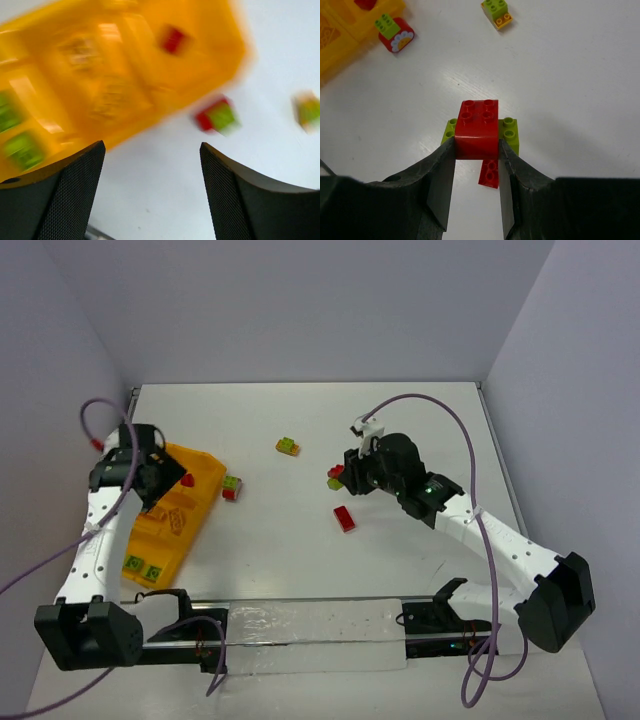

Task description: Sort the legos into containers by color

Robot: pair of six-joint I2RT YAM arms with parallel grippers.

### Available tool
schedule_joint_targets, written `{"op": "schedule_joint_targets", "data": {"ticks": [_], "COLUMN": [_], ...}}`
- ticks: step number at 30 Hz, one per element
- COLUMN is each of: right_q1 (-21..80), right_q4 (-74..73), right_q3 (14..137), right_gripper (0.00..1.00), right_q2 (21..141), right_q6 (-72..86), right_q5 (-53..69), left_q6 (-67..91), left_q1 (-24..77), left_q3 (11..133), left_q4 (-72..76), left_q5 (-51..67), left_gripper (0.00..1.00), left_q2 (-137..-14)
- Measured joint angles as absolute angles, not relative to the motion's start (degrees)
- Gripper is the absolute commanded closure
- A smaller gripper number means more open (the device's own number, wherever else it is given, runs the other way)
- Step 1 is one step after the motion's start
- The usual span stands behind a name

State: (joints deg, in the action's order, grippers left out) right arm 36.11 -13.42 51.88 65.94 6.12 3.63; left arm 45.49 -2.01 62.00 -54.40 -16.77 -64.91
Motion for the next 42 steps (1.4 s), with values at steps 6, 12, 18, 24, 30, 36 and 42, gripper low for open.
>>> {"op": "schedule_joint_targets", "data": {"ticks": [6, 12, 18, 24, 30, 36, 42], "right_q1": [33.0, 31.3, 30.5, 30.5, 30.5, 30.4, 29.7], "right_q4": [-17.4, -28.0, -33.8, -37.0, -37.3, -37.3, -37.6], "right_q3": [56.5, 68.5, 72.6, 72.7, 73.1, 73.3, 75.0], "right_gripper": [1.0, 1.0, 1.0, 1.0, 1.0, 1.0, 1.0], "right_q2": [66.0, 72.1, 78.4, 79.0, 79.6, 80.8, 82.2], "right_q6": [12.9, 20.9, 27.9, 31.6, 32.8, 33.5, 33.6], "right_q5": [4.1, 8.1, 12.6, 13.2, 14.4, 15.7, 17.1], "left_q6": [38.0, 35.8, 37.4, 41.0, 42.4, 42.9, 43.2], "left_q1": [16.0, 27.3, 35.1, 37.8, 37.9, 38.2, 38.2], "left_q3": [68.3, 70.0, 72.4, 72.4, 72.4, 70.1, 68.3], "left_q4": [-44.7, -38.6, -31.1, -24.1, -20.4, -18.6, -18.4], "left_q5": [-6.9, 2.2, 8.0, 11.0, 13.9, 16.6, 16.8], "left_gripper": [0.15, 0.12, 0.09, 0.09, 0.12, 0.15, 0.15], "left_q2": [-71.7, -78.0, -81.8, -82.6, -82.9, -83.1, -83.1]}}
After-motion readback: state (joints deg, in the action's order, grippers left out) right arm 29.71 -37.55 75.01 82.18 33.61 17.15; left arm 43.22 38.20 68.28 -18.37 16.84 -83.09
